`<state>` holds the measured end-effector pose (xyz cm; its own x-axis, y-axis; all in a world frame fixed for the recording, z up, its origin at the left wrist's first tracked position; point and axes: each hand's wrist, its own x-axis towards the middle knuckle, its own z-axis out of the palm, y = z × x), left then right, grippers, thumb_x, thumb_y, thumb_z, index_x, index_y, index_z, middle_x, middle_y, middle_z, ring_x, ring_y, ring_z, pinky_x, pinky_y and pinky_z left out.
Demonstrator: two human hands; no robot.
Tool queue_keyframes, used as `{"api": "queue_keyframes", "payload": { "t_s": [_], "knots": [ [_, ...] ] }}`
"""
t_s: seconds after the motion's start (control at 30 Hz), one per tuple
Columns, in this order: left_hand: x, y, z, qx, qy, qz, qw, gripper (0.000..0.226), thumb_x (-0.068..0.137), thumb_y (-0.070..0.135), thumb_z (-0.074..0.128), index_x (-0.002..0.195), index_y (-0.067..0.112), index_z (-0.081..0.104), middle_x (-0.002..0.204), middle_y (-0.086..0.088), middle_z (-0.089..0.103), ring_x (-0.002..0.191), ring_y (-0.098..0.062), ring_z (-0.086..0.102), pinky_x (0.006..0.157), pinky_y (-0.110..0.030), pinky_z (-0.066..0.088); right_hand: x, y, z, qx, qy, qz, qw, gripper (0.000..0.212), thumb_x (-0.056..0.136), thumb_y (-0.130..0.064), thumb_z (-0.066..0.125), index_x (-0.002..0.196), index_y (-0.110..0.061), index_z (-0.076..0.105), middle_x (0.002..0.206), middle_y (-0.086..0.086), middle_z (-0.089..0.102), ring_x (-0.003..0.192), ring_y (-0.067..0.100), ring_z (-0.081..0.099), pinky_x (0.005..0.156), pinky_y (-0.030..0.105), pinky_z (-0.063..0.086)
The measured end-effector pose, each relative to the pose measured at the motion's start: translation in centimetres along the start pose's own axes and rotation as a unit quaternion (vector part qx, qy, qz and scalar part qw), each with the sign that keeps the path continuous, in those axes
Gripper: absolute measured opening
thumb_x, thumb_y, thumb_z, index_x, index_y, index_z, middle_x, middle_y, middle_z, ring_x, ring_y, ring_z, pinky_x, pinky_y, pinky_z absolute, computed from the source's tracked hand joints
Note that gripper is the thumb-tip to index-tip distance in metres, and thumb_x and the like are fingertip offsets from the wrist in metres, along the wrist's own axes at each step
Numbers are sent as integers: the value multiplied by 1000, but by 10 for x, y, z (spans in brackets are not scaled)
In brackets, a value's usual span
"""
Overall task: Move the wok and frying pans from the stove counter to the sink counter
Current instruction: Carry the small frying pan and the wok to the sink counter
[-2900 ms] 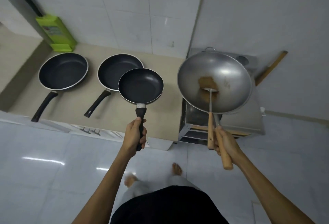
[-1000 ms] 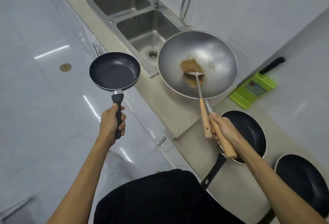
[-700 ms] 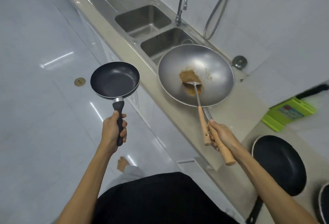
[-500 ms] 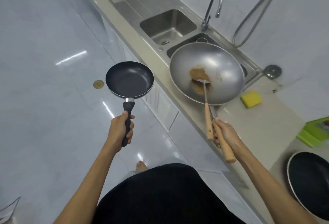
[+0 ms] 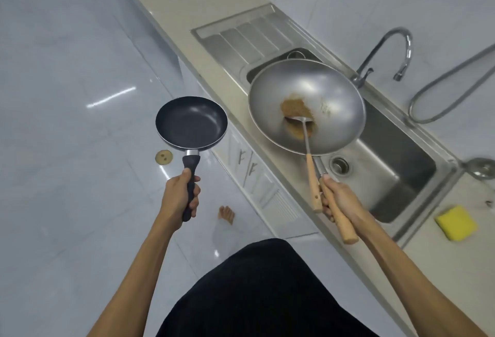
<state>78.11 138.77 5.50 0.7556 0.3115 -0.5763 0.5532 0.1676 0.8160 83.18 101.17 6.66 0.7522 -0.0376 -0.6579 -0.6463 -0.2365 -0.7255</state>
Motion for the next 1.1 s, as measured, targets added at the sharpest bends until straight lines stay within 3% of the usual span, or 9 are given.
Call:
{"api": "queue_keyframes", "payload": {
  "t_s": [0.27, 0.43, 0.57, 0.67, 0.83, 1.1],
  "knots": [
    [140, 122, -54, -7, -1, 40, 999, 44, 107, 41, 37, 93, 5, 59, 61, -5, 52, 34, -14, 38, 35, -23, 36, 121, -129, 80, 12, 13, -12, 1000, 47, 102, -54, 52, 79, -15, 61, 56, 3, 57, 40, 17, 50, 36, 26, 42],
    [211, 169, -71, -38, 18, 26, 999, 43, 105, 41, 38, 98, 6, 61, 54, 0, 53, 32, -13, 39, 33, -22, 36, 175, -194, 124, 27, -9, -13, 1000, 46, 103, -55, 49, 89, -13, 61, 60, 3, 56, 44, 15, 50, 37, 26, 44],
    [270, 199, -93, -36, 14, 17, 999, 43, 104, 42, 39, 99, 6, 60, 54, 0, 53, 32, -14, 38, 33, -22, 34, 211, -238, 162, 47, 10, 3, 999, 48, 105, -53, 47, 81, -13, 58, 56, 1, 54, 40, 14, 49, 36, 25, 42],
    [317, 227, -111, -26, 1, 16, 1000, 43, 104, 43, 38, 99, 6, 60, 55, 0, 52, 33, -14, 39, 34, -22, 35, 239, -268, 191, 55, 30, 16, 998, 48, 105, -51, 47, 78, -13, 58, 54, 1, 54, 40, 14, 49, 36, 25, 42],
    [392, 293, -151, 15, -38, 11, 999, 43, 107, 41, 36, 101, 6, 59, 58, -2, 52, 34, -13, 39, 34, -22, 36, 274, -312, 243, 105, 67, 23, 992, 44, 106, -49, 47, 92, -10, 59, 61, 4, 53, 42, 15, 48, 36, 25, 42],
    [512, 396, -200, 113, -133, 39, 984, 41, 109, 40, 35, 100, 8, 59, 55, -1, 52, 34, -14, 41, 33, -24, 38, 318, -361, 315, 183, 144, 43, 972, 45, 101, -55, 51, 85, -14, 62, 57, 2, 55, 40, 15, 49, 35, 25, 41]
  ]
}}
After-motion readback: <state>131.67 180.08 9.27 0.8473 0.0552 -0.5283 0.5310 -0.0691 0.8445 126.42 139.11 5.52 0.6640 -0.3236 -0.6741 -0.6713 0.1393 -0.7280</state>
